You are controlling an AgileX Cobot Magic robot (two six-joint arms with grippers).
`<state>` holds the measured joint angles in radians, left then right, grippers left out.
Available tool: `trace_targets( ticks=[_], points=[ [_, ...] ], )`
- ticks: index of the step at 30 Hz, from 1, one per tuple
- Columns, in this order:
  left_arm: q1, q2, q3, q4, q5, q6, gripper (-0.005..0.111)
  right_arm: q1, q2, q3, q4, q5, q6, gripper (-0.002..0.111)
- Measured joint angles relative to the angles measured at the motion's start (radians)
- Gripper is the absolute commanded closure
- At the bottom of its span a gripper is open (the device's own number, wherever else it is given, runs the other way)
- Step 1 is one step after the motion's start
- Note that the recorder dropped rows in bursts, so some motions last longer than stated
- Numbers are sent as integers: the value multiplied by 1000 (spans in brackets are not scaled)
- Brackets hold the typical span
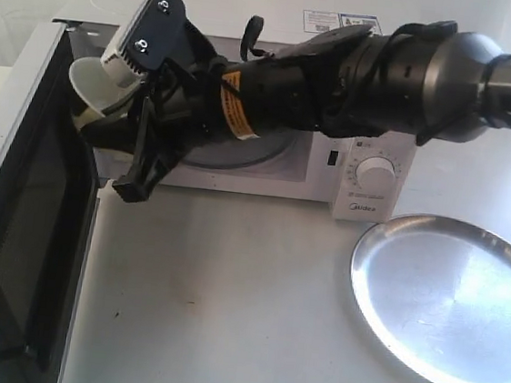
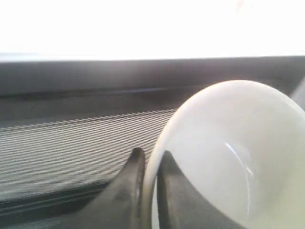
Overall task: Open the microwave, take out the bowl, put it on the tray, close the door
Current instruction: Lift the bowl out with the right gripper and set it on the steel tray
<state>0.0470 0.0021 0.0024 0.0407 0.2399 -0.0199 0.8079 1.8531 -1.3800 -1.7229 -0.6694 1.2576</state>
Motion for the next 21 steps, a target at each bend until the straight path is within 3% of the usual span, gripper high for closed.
trace_targets(
  ticks=[4,9,16,21],
  points=[
    [0,0,0,0,0,0,107,0,-34,94,-12,-101,54,108],
    [0,0,0,0,0,0,107,0,-66,255,-26,-2,50,108],
    [0,0,0,0,0,0,107,-6,-288,581,-28,627,-29,108],
    [0,0,0,0,0,0,107,-8,-498,764,89,798,46,108]
  ],
)
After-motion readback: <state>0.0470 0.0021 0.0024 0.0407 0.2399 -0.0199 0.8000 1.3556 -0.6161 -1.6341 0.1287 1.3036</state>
